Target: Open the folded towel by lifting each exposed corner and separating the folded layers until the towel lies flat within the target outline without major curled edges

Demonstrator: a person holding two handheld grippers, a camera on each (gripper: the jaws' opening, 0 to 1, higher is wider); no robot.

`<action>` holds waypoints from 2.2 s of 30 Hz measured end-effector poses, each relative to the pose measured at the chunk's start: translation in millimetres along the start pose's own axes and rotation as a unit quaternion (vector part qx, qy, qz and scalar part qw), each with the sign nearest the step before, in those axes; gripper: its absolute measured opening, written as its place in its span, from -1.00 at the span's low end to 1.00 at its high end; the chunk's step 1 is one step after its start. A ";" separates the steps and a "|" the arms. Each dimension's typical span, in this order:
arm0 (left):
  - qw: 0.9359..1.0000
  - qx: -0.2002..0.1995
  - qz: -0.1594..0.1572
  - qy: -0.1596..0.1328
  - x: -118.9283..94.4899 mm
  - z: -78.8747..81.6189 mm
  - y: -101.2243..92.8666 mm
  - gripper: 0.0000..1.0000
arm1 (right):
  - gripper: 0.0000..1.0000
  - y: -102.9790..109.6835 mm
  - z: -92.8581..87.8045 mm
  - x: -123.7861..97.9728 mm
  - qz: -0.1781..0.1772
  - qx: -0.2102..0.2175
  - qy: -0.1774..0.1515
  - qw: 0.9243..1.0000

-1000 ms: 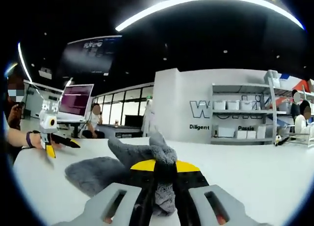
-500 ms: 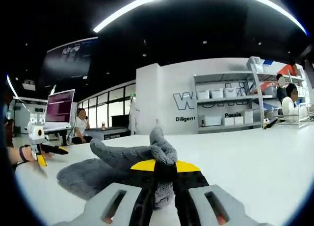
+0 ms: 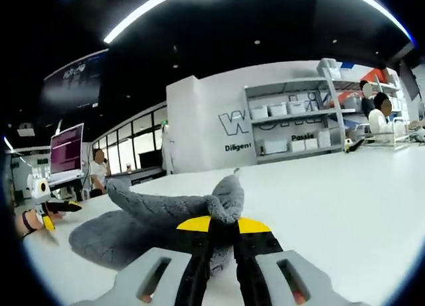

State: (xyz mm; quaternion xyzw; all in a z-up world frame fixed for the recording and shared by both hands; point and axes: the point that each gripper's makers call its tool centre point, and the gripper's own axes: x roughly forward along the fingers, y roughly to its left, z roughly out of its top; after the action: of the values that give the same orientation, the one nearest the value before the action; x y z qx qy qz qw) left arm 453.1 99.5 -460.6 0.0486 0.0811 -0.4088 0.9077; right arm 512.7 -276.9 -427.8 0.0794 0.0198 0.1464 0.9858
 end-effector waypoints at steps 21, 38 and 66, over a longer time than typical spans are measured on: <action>1.000 0.001 -0.001 0.000 -0.1 0.6 0.6 0.85 | -0.83 -36.3 -27.6 -4.4 -0.061 0.016 0.073 0.995; 1.000 0.003 -0.002 0.002 -0.1 0.1 -1.0 0.85 | -0.82 -45.2 -44.2 -8.2 -0.079 0.011 0.116 0.990; 1.000 0.005 -0.004 0.004 -0.1 -1.2 -1.7 0.85 | -0.35 -51.0 -31.2 -13.6 -0.060 -0.105 0.116 0.986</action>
State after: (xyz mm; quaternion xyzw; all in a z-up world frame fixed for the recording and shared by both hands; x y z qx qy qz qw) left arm 451.7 98.6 -461.8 0.0544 0.0831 -0.4125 0.9055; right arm 512.3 -324.4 -466.7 -0.0430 0.1236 0.0964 0.9867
